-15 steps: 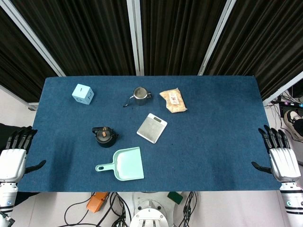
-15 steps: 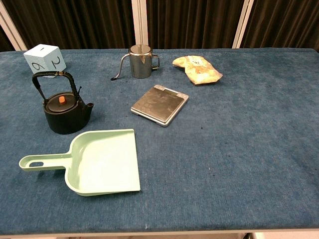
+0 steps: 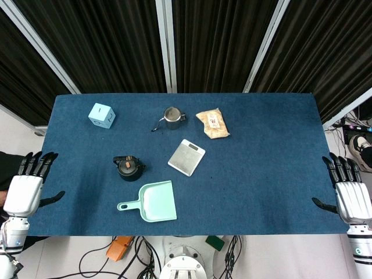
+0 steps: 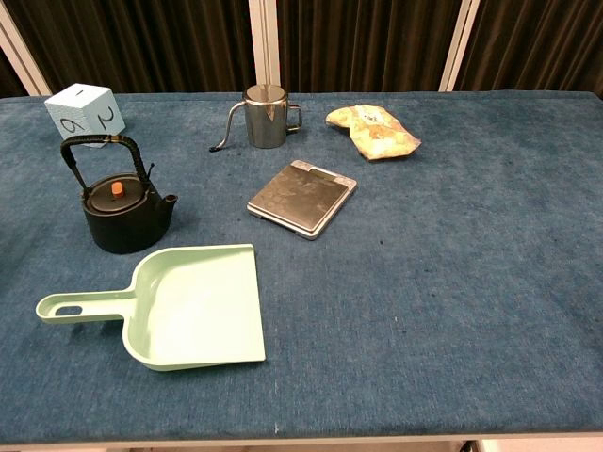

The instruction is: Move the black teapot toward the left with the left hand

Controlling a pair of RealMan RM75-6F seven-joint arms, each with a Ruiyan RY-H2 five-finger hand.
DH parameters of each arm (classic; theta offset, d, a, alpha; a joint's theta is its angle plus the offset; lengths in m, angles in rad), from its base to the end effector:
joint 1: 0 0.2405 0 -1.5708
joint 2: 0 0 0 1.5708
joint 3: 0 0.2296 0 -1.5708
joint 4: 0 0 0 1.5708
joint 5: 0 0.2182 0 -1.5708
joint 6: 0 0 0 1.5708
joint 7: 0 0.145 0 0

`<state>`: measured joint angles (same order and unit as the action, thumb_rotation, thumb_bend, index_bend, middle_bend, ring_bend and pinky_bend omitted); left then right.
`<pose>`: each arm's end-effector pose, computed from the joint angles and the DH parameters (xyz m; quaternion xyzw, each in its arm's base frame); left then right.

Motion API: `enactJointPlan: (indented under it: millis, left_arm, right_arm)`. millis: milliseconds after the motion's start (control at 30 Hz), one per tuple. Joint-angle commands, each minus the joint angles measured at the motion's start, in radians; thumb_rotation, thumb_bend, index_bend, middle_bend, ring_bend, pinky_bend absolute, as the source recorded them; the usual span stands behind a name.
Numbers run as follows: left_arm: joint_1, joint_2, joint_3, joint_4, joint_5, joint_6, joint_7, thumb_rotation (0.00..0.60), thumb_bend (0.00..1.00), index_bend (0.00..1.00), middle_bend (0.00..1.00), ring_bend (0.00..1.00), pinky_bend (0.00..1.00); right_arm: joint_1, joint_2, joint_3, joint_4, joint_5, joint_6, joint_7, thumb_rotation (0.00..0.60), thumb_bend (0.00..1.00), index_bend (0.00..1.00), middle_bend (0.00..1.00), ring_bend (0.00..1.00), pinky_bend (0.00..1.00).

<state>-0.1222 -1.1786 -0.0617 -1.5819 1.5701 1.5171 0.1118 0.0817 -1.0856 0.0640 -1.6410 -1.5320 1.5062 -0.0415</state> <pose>-0.2712 0.1929 0.1272 -0.6260 -0.3230 -0.4016 0.5851 -0.2815 -0.1824 0.1502 0.6049 -0.3572 0.3921 0.5940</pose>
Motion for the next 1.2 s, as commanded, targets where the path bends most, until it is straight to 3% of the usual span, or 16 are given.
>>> enactJointPlan:
  millis: [33,200,367,567,833,1000,1200]
  left_arm:
    - [-0.073,0.027,-0.027,-0.079,0.035,-0.069,0.053,0.6,0.05,0.13,0.1,0.06,0.0]
    - [-0.197,0.028,-0.073,-0.175,0.02,-0.221,0.081,0.6,0.05,0.17,0.17,0.12,0.0]
    - [-0.32,-0.015,-0.138,-0.229,-0.085,-0.373,0.131,0.6,0.04,0.27,0.23,0.19,0.0]
    - [-0.426,-0.083,-0.173,-0.252,-0.264,-0.503,0.259,0.6,0.04,0.32,0.31,0.28,0.0]
    - [-0.494,-0.167,-0.171,-0.235,-0.499,-0.496,0.458,0.581,0.03,0.33,0.37,0.34,0.0]
    - [-0.522,-0.202,-0.162,-0.211,-0.586,-0.467,0.532,0.545,0.03,0.33,0.41,0.37,0.0]
    - [-0.546,-0.224,-0.146,-0.189,-0.641,-0.452,0.558,0.527,0.03,0.41,0.5,0.44,0.0]
  right_arm:
    - [-0.006,0.004,0.0,0.006,-0.007,0.012,0.006,0.6,0.0,0.0,0.0,0.0,0.0]
    - [-0.019,0.019,0.003,0.008,-0.012,0.04,0.017,0.6,0.0,0.0,0.0,0.0,0.0]
    - [-0.032,0.041,0.011,0.001,-0.01,0.066,0.014,0.6,0.0,0.0,0.0,0.0,0.0]
    - [-0.037,0.052,0.009,-0.001,-0.012,0.069,0.022,0.6,0.0,0.0,0.0,0.0,0.0]
    - [-0.042,0.043,0.006,0.023,0.001,0.057,0.043,0.6,0.0,0.0,0.0,0.0,0.0]
    - [-0.04,0.04,0.005,0.03,0.0,0.051,0.045,0.6,0.0,0.0,0.0,0.0,0.0]
    - [-0.039,0.037,0.005,0.034,0.005,0.042,0.047,0.6,0.0,0.0,0.0,0.0,0.0]
